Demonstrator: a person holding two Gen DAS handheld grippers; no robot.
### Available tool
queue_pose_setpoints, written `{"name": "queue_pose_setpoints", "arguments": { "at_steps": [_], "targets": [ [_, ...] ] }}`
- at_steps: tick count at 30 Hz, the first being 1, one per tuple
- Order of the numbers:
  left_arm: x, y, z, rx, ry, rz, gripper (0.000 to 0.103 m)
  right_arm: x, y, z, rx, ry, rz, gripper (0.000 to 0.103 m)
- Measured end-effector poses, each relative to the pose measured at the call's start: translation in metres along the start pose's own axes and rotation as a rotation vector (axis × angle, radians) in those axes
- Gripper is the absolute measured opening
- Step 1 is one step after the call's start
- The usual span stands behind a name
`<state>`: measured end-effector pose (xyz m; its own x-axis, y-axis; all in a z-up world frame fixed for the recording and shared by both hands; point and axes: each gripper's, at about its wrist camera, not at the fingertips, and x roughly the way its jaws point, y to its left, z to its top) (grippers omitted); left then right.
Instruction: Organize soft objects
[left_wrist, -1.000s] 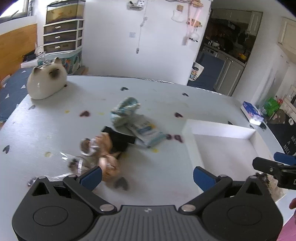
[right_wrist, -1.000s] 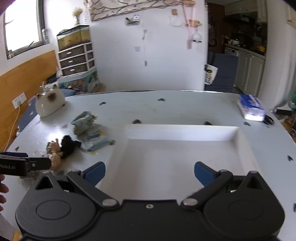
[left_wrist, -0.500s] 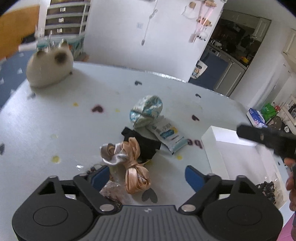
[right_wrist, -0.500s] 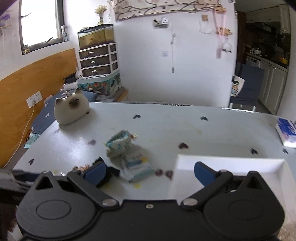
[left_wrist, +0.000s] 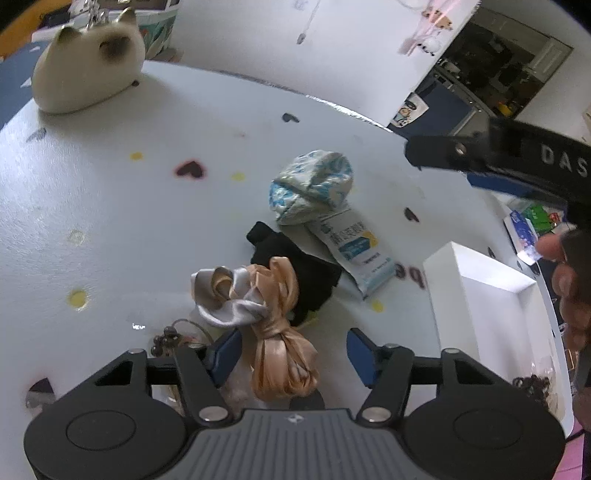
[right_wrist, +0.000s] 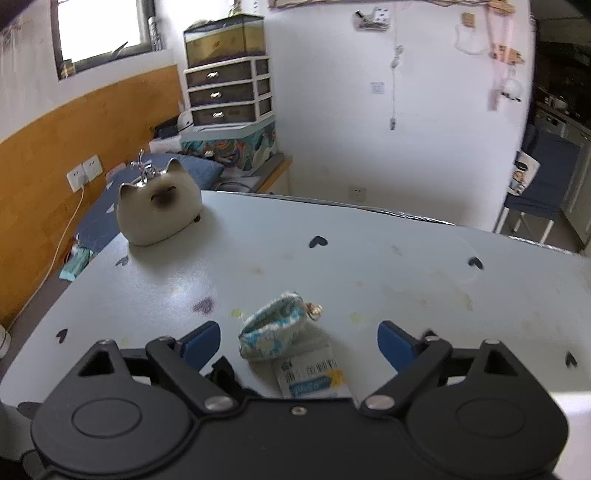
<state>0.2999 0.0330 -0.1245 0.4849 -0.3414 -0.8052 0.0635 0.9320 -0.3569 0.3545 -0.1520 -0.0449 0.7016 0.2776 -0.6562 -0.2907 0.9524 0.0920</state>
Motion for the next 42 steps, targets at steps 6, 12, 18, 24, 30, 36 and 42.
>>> {"name": "queue_pose_setpoints", "arguments": {
  "at_steps": [6, 12, 18, 24, 30, 36, 42],
  "targets": [
    [0.015, 0.008, 0.006, -0.011, 0.039, 0.016, 0.033, 0.034, 0.014, 0.014, -0.11, 0.004, 0.011, 0.091],
    [0.009, 0.021, 0.009, -0.037, 0.014, -0.006, 0.03, 0.074, 0.027, 0.021, -0.176, 0.08, 0.052, 0.082],
    [-0.001, 0.037, 0.015, -0.076, -0.036, 0.009, 0.029, 0.107, 0.036, 0.018, -0.198, 0.139, 0.053, 0.079],
    [-0.009, 0.048, 0.023, -0.113, -0.067, 0.024, 0.028, 0.123, 0.042, 0.011, -0.241, 0.172, 0.027, 0.074],
    [-0.014, 0.052, 0.026, -0.131, -0.088, 0.017, 0.028, 0.127, 0.039, 0.006, -0.26, 0.195, -0.01, 0.053],
    [-0.021, 0.049, 0.026, -0.133, -0.114, 0.01, 0.028, 0.116, 0.038, 0.002, -0.231, 0.186, -0.015, 0.037],
    [-0.037, 0.047, 0.026, -0.131, -0.16, 0.009, 0.028, 0.092, 0.039, 0.005, -0.19, 0.142, 0.003, 0.021]
  ]
}}
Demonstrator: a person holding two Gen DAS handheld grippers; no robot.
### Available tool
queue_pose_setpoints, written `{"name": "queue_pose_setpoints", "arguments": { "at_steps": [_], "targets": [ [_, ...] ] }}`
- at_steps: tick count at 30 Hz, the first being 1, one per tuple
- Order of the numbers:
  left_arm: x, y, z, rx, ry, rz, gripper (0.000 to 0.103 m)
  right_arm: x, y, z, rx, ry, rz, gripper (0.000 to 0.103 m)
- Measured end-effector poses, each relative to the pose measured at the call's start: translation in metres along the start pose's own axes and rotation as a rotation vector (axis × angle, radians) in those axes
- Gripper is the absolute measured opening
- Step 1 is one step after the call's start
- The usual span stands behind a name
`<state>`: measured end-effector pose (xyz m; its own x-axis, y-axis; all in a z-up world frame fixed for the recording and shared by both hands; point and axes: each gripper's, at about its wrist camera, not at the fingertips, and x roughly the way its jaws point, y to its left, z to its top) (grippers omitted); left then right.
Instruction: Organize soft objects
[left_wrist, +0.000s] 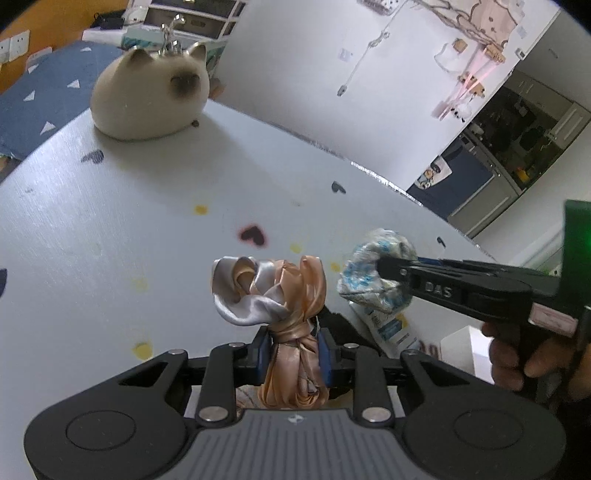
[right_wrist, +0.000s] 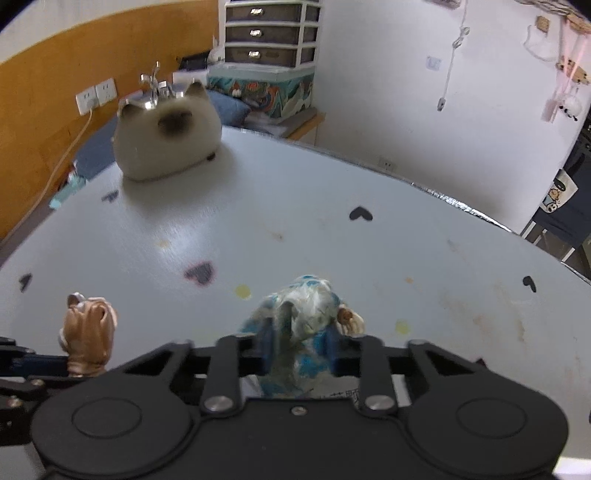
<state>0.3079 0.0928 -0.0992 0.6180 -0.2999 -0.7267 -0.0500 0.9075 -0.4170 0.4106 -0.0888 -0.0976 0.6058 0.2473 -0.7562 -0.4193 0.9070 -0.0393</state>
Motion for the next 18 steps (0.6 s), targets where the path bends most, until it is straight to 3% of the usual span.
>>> {"name": "queue_pose_setpoints", "arguments": {
  "at_steps": [18],
  "targets": [
    [-0.053, -0.022, -0.013, 0.071, -0.098, -0.044, 0.028, -0.101, 0.007, -0.022, 0.138, -0.147, 0.006, 0.017]
  ]
}}
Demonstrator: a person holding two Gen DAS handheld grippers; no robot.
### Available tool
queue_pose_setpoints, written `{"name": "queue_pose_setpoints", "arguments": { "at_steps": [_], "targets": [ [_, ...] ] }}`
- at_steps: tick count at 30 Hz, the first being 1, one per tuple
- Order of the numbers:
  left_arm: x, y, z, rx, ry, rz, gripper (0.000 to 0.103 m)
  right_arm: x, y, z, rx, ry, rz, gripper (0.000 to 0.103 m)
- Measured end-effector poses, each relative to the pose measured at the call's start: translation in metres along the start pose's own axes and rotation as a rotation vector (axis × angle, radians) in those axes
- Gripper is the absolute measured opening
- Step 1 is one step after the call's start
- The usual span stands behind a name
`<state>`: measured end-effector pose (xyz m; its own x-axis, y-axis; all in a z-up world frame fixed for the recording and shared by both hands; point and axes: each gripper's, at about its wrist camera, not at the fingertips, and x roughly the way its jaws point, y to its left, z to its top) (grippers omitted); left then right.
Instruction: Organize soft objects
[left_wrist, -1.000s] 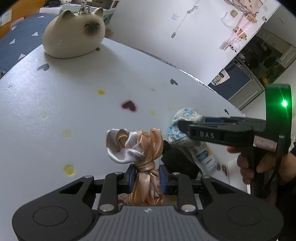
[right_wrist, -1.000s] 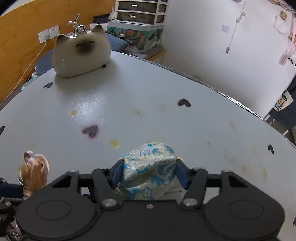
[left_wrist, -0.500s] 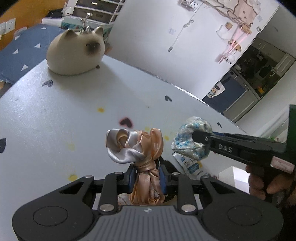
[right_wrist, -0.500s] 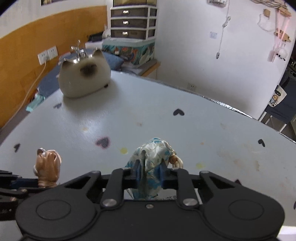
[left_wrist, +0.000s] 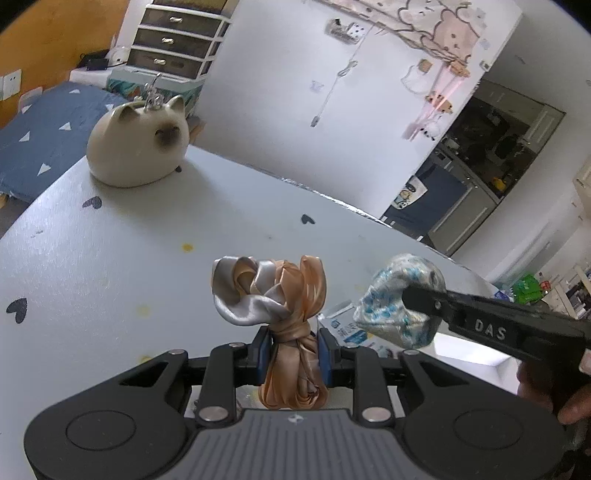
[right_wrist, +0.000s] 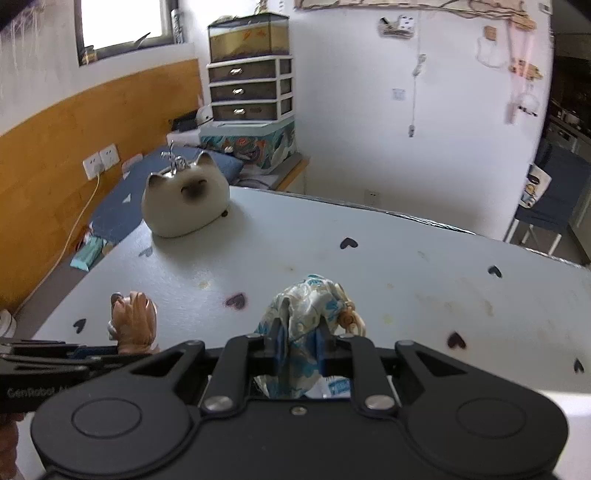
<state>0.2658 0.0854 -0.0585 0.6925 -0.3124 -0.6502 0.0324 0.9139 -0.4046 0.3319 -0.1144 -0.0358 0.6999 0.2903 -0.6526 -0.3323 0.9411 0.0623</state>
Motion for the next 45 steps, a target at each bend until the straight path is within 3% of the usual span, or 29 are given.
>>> {"name": "queue_pose_setpoints", "arguments": {
  "at_steps": [14, 31, 36, 45],
  "targets": [
    [-0.022, -0.036, -0.02, 0.08, 0.002, -0.106, 0.028, -0.079, -0.008, -0.043, 0.133, -0.076, -0.058, 0.017],
    [-0.001, -0.129, -0.056, 0.142, 0.086, -0.2, 0.028, -0.151, -0.095, -0.096, 0.256, -0.099, -0.16, 0.017],
    [0.012, -0.158, -0.068, 0.142, 0.135, -0.229, 0.028, -0.166, -0.127, -0.112, 0.272, -0.095, -0.161, 0.017],
    [0.049, -0.201, -0.102, 0.142, 0.33, -0.238, 0.028, -0.178, -0.174, -0.143, 0.27, -0.045, -0.11, 0.018]
  ]
}}
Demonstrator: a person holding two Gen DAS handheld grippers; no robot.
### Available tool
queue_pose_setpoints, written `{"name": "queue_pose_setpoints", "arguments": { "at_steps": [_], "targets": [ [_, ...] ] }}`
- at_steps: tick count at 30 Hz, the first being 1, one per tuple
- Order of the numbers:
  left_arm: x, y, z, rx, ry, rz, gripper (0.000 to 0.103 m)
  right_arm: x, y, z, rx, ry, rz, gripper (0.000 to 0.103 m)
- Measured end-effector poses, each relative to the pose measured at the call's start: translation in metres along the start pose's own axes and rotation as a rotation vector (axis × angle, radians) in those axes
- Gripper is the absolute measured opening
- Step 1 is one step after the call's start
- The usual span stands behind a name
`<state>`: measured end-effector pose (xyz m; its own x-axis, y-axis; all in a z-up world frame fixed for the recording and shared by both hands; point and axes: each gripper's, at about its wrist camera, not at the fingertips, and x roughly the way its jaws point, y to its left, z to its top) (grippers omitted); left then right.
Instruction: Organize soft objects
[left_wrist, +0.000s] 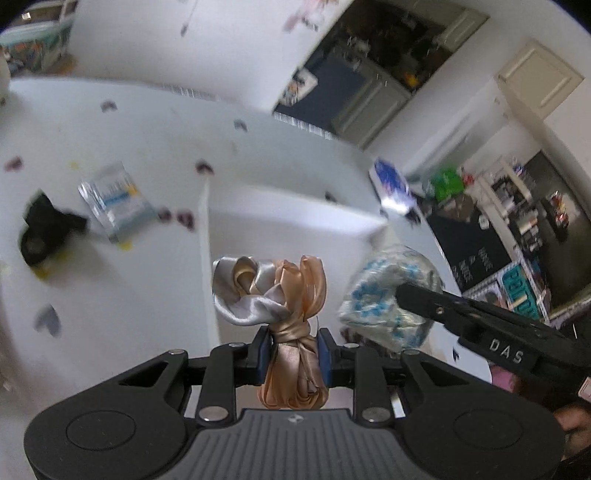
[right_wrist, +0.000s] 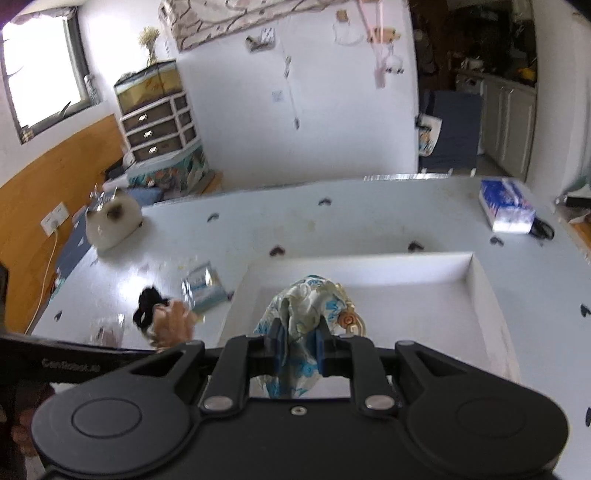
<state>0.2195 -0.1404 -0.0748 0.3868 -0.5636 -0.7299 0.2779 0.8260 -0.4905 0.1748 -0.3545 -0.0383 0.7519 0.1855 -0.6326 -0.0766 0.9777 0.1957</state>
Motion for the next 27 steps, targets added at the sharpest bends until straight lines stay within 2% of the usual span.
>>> {"name": "queue_pose_setpoints", "arguments": {
  "at_steps": [7, 15, 19, 22, 27],
  "targets": [
    [0.038, -0.005, -0.02, -0.015, 0.144, 0.049, 0.028, 0.02, -0.016, -0.027, -0.059, 0.139, 0.049, 0.018],
    [0.052, -0.009, -0.027, -0.006, 0.144, 0.141, 0.028, 0.041, -0.022, -0.052, -0.135, 0.238, 0.133, 0.018],
    [0.057, -0.01, -0.028, -0.009, 0.143, 0.161, 0.028, 0.047, -0.025, -0.058, -0.141, 0.232, 0.176, 0.021],
    [0.063, -0.009, -0.031, -0.007, 0.148, 0.186, 0.029, 0.055, -0.028, -0.062, -0.142, 0.25, 0.214, 0.034],
    [0.067, -0.008, -0.031, -0.016, 0.137, 0.227, 0.033, 0.052, -0.025, -0.066, -0.195, 0.254, 0.169, 0.046]
  ]
}}
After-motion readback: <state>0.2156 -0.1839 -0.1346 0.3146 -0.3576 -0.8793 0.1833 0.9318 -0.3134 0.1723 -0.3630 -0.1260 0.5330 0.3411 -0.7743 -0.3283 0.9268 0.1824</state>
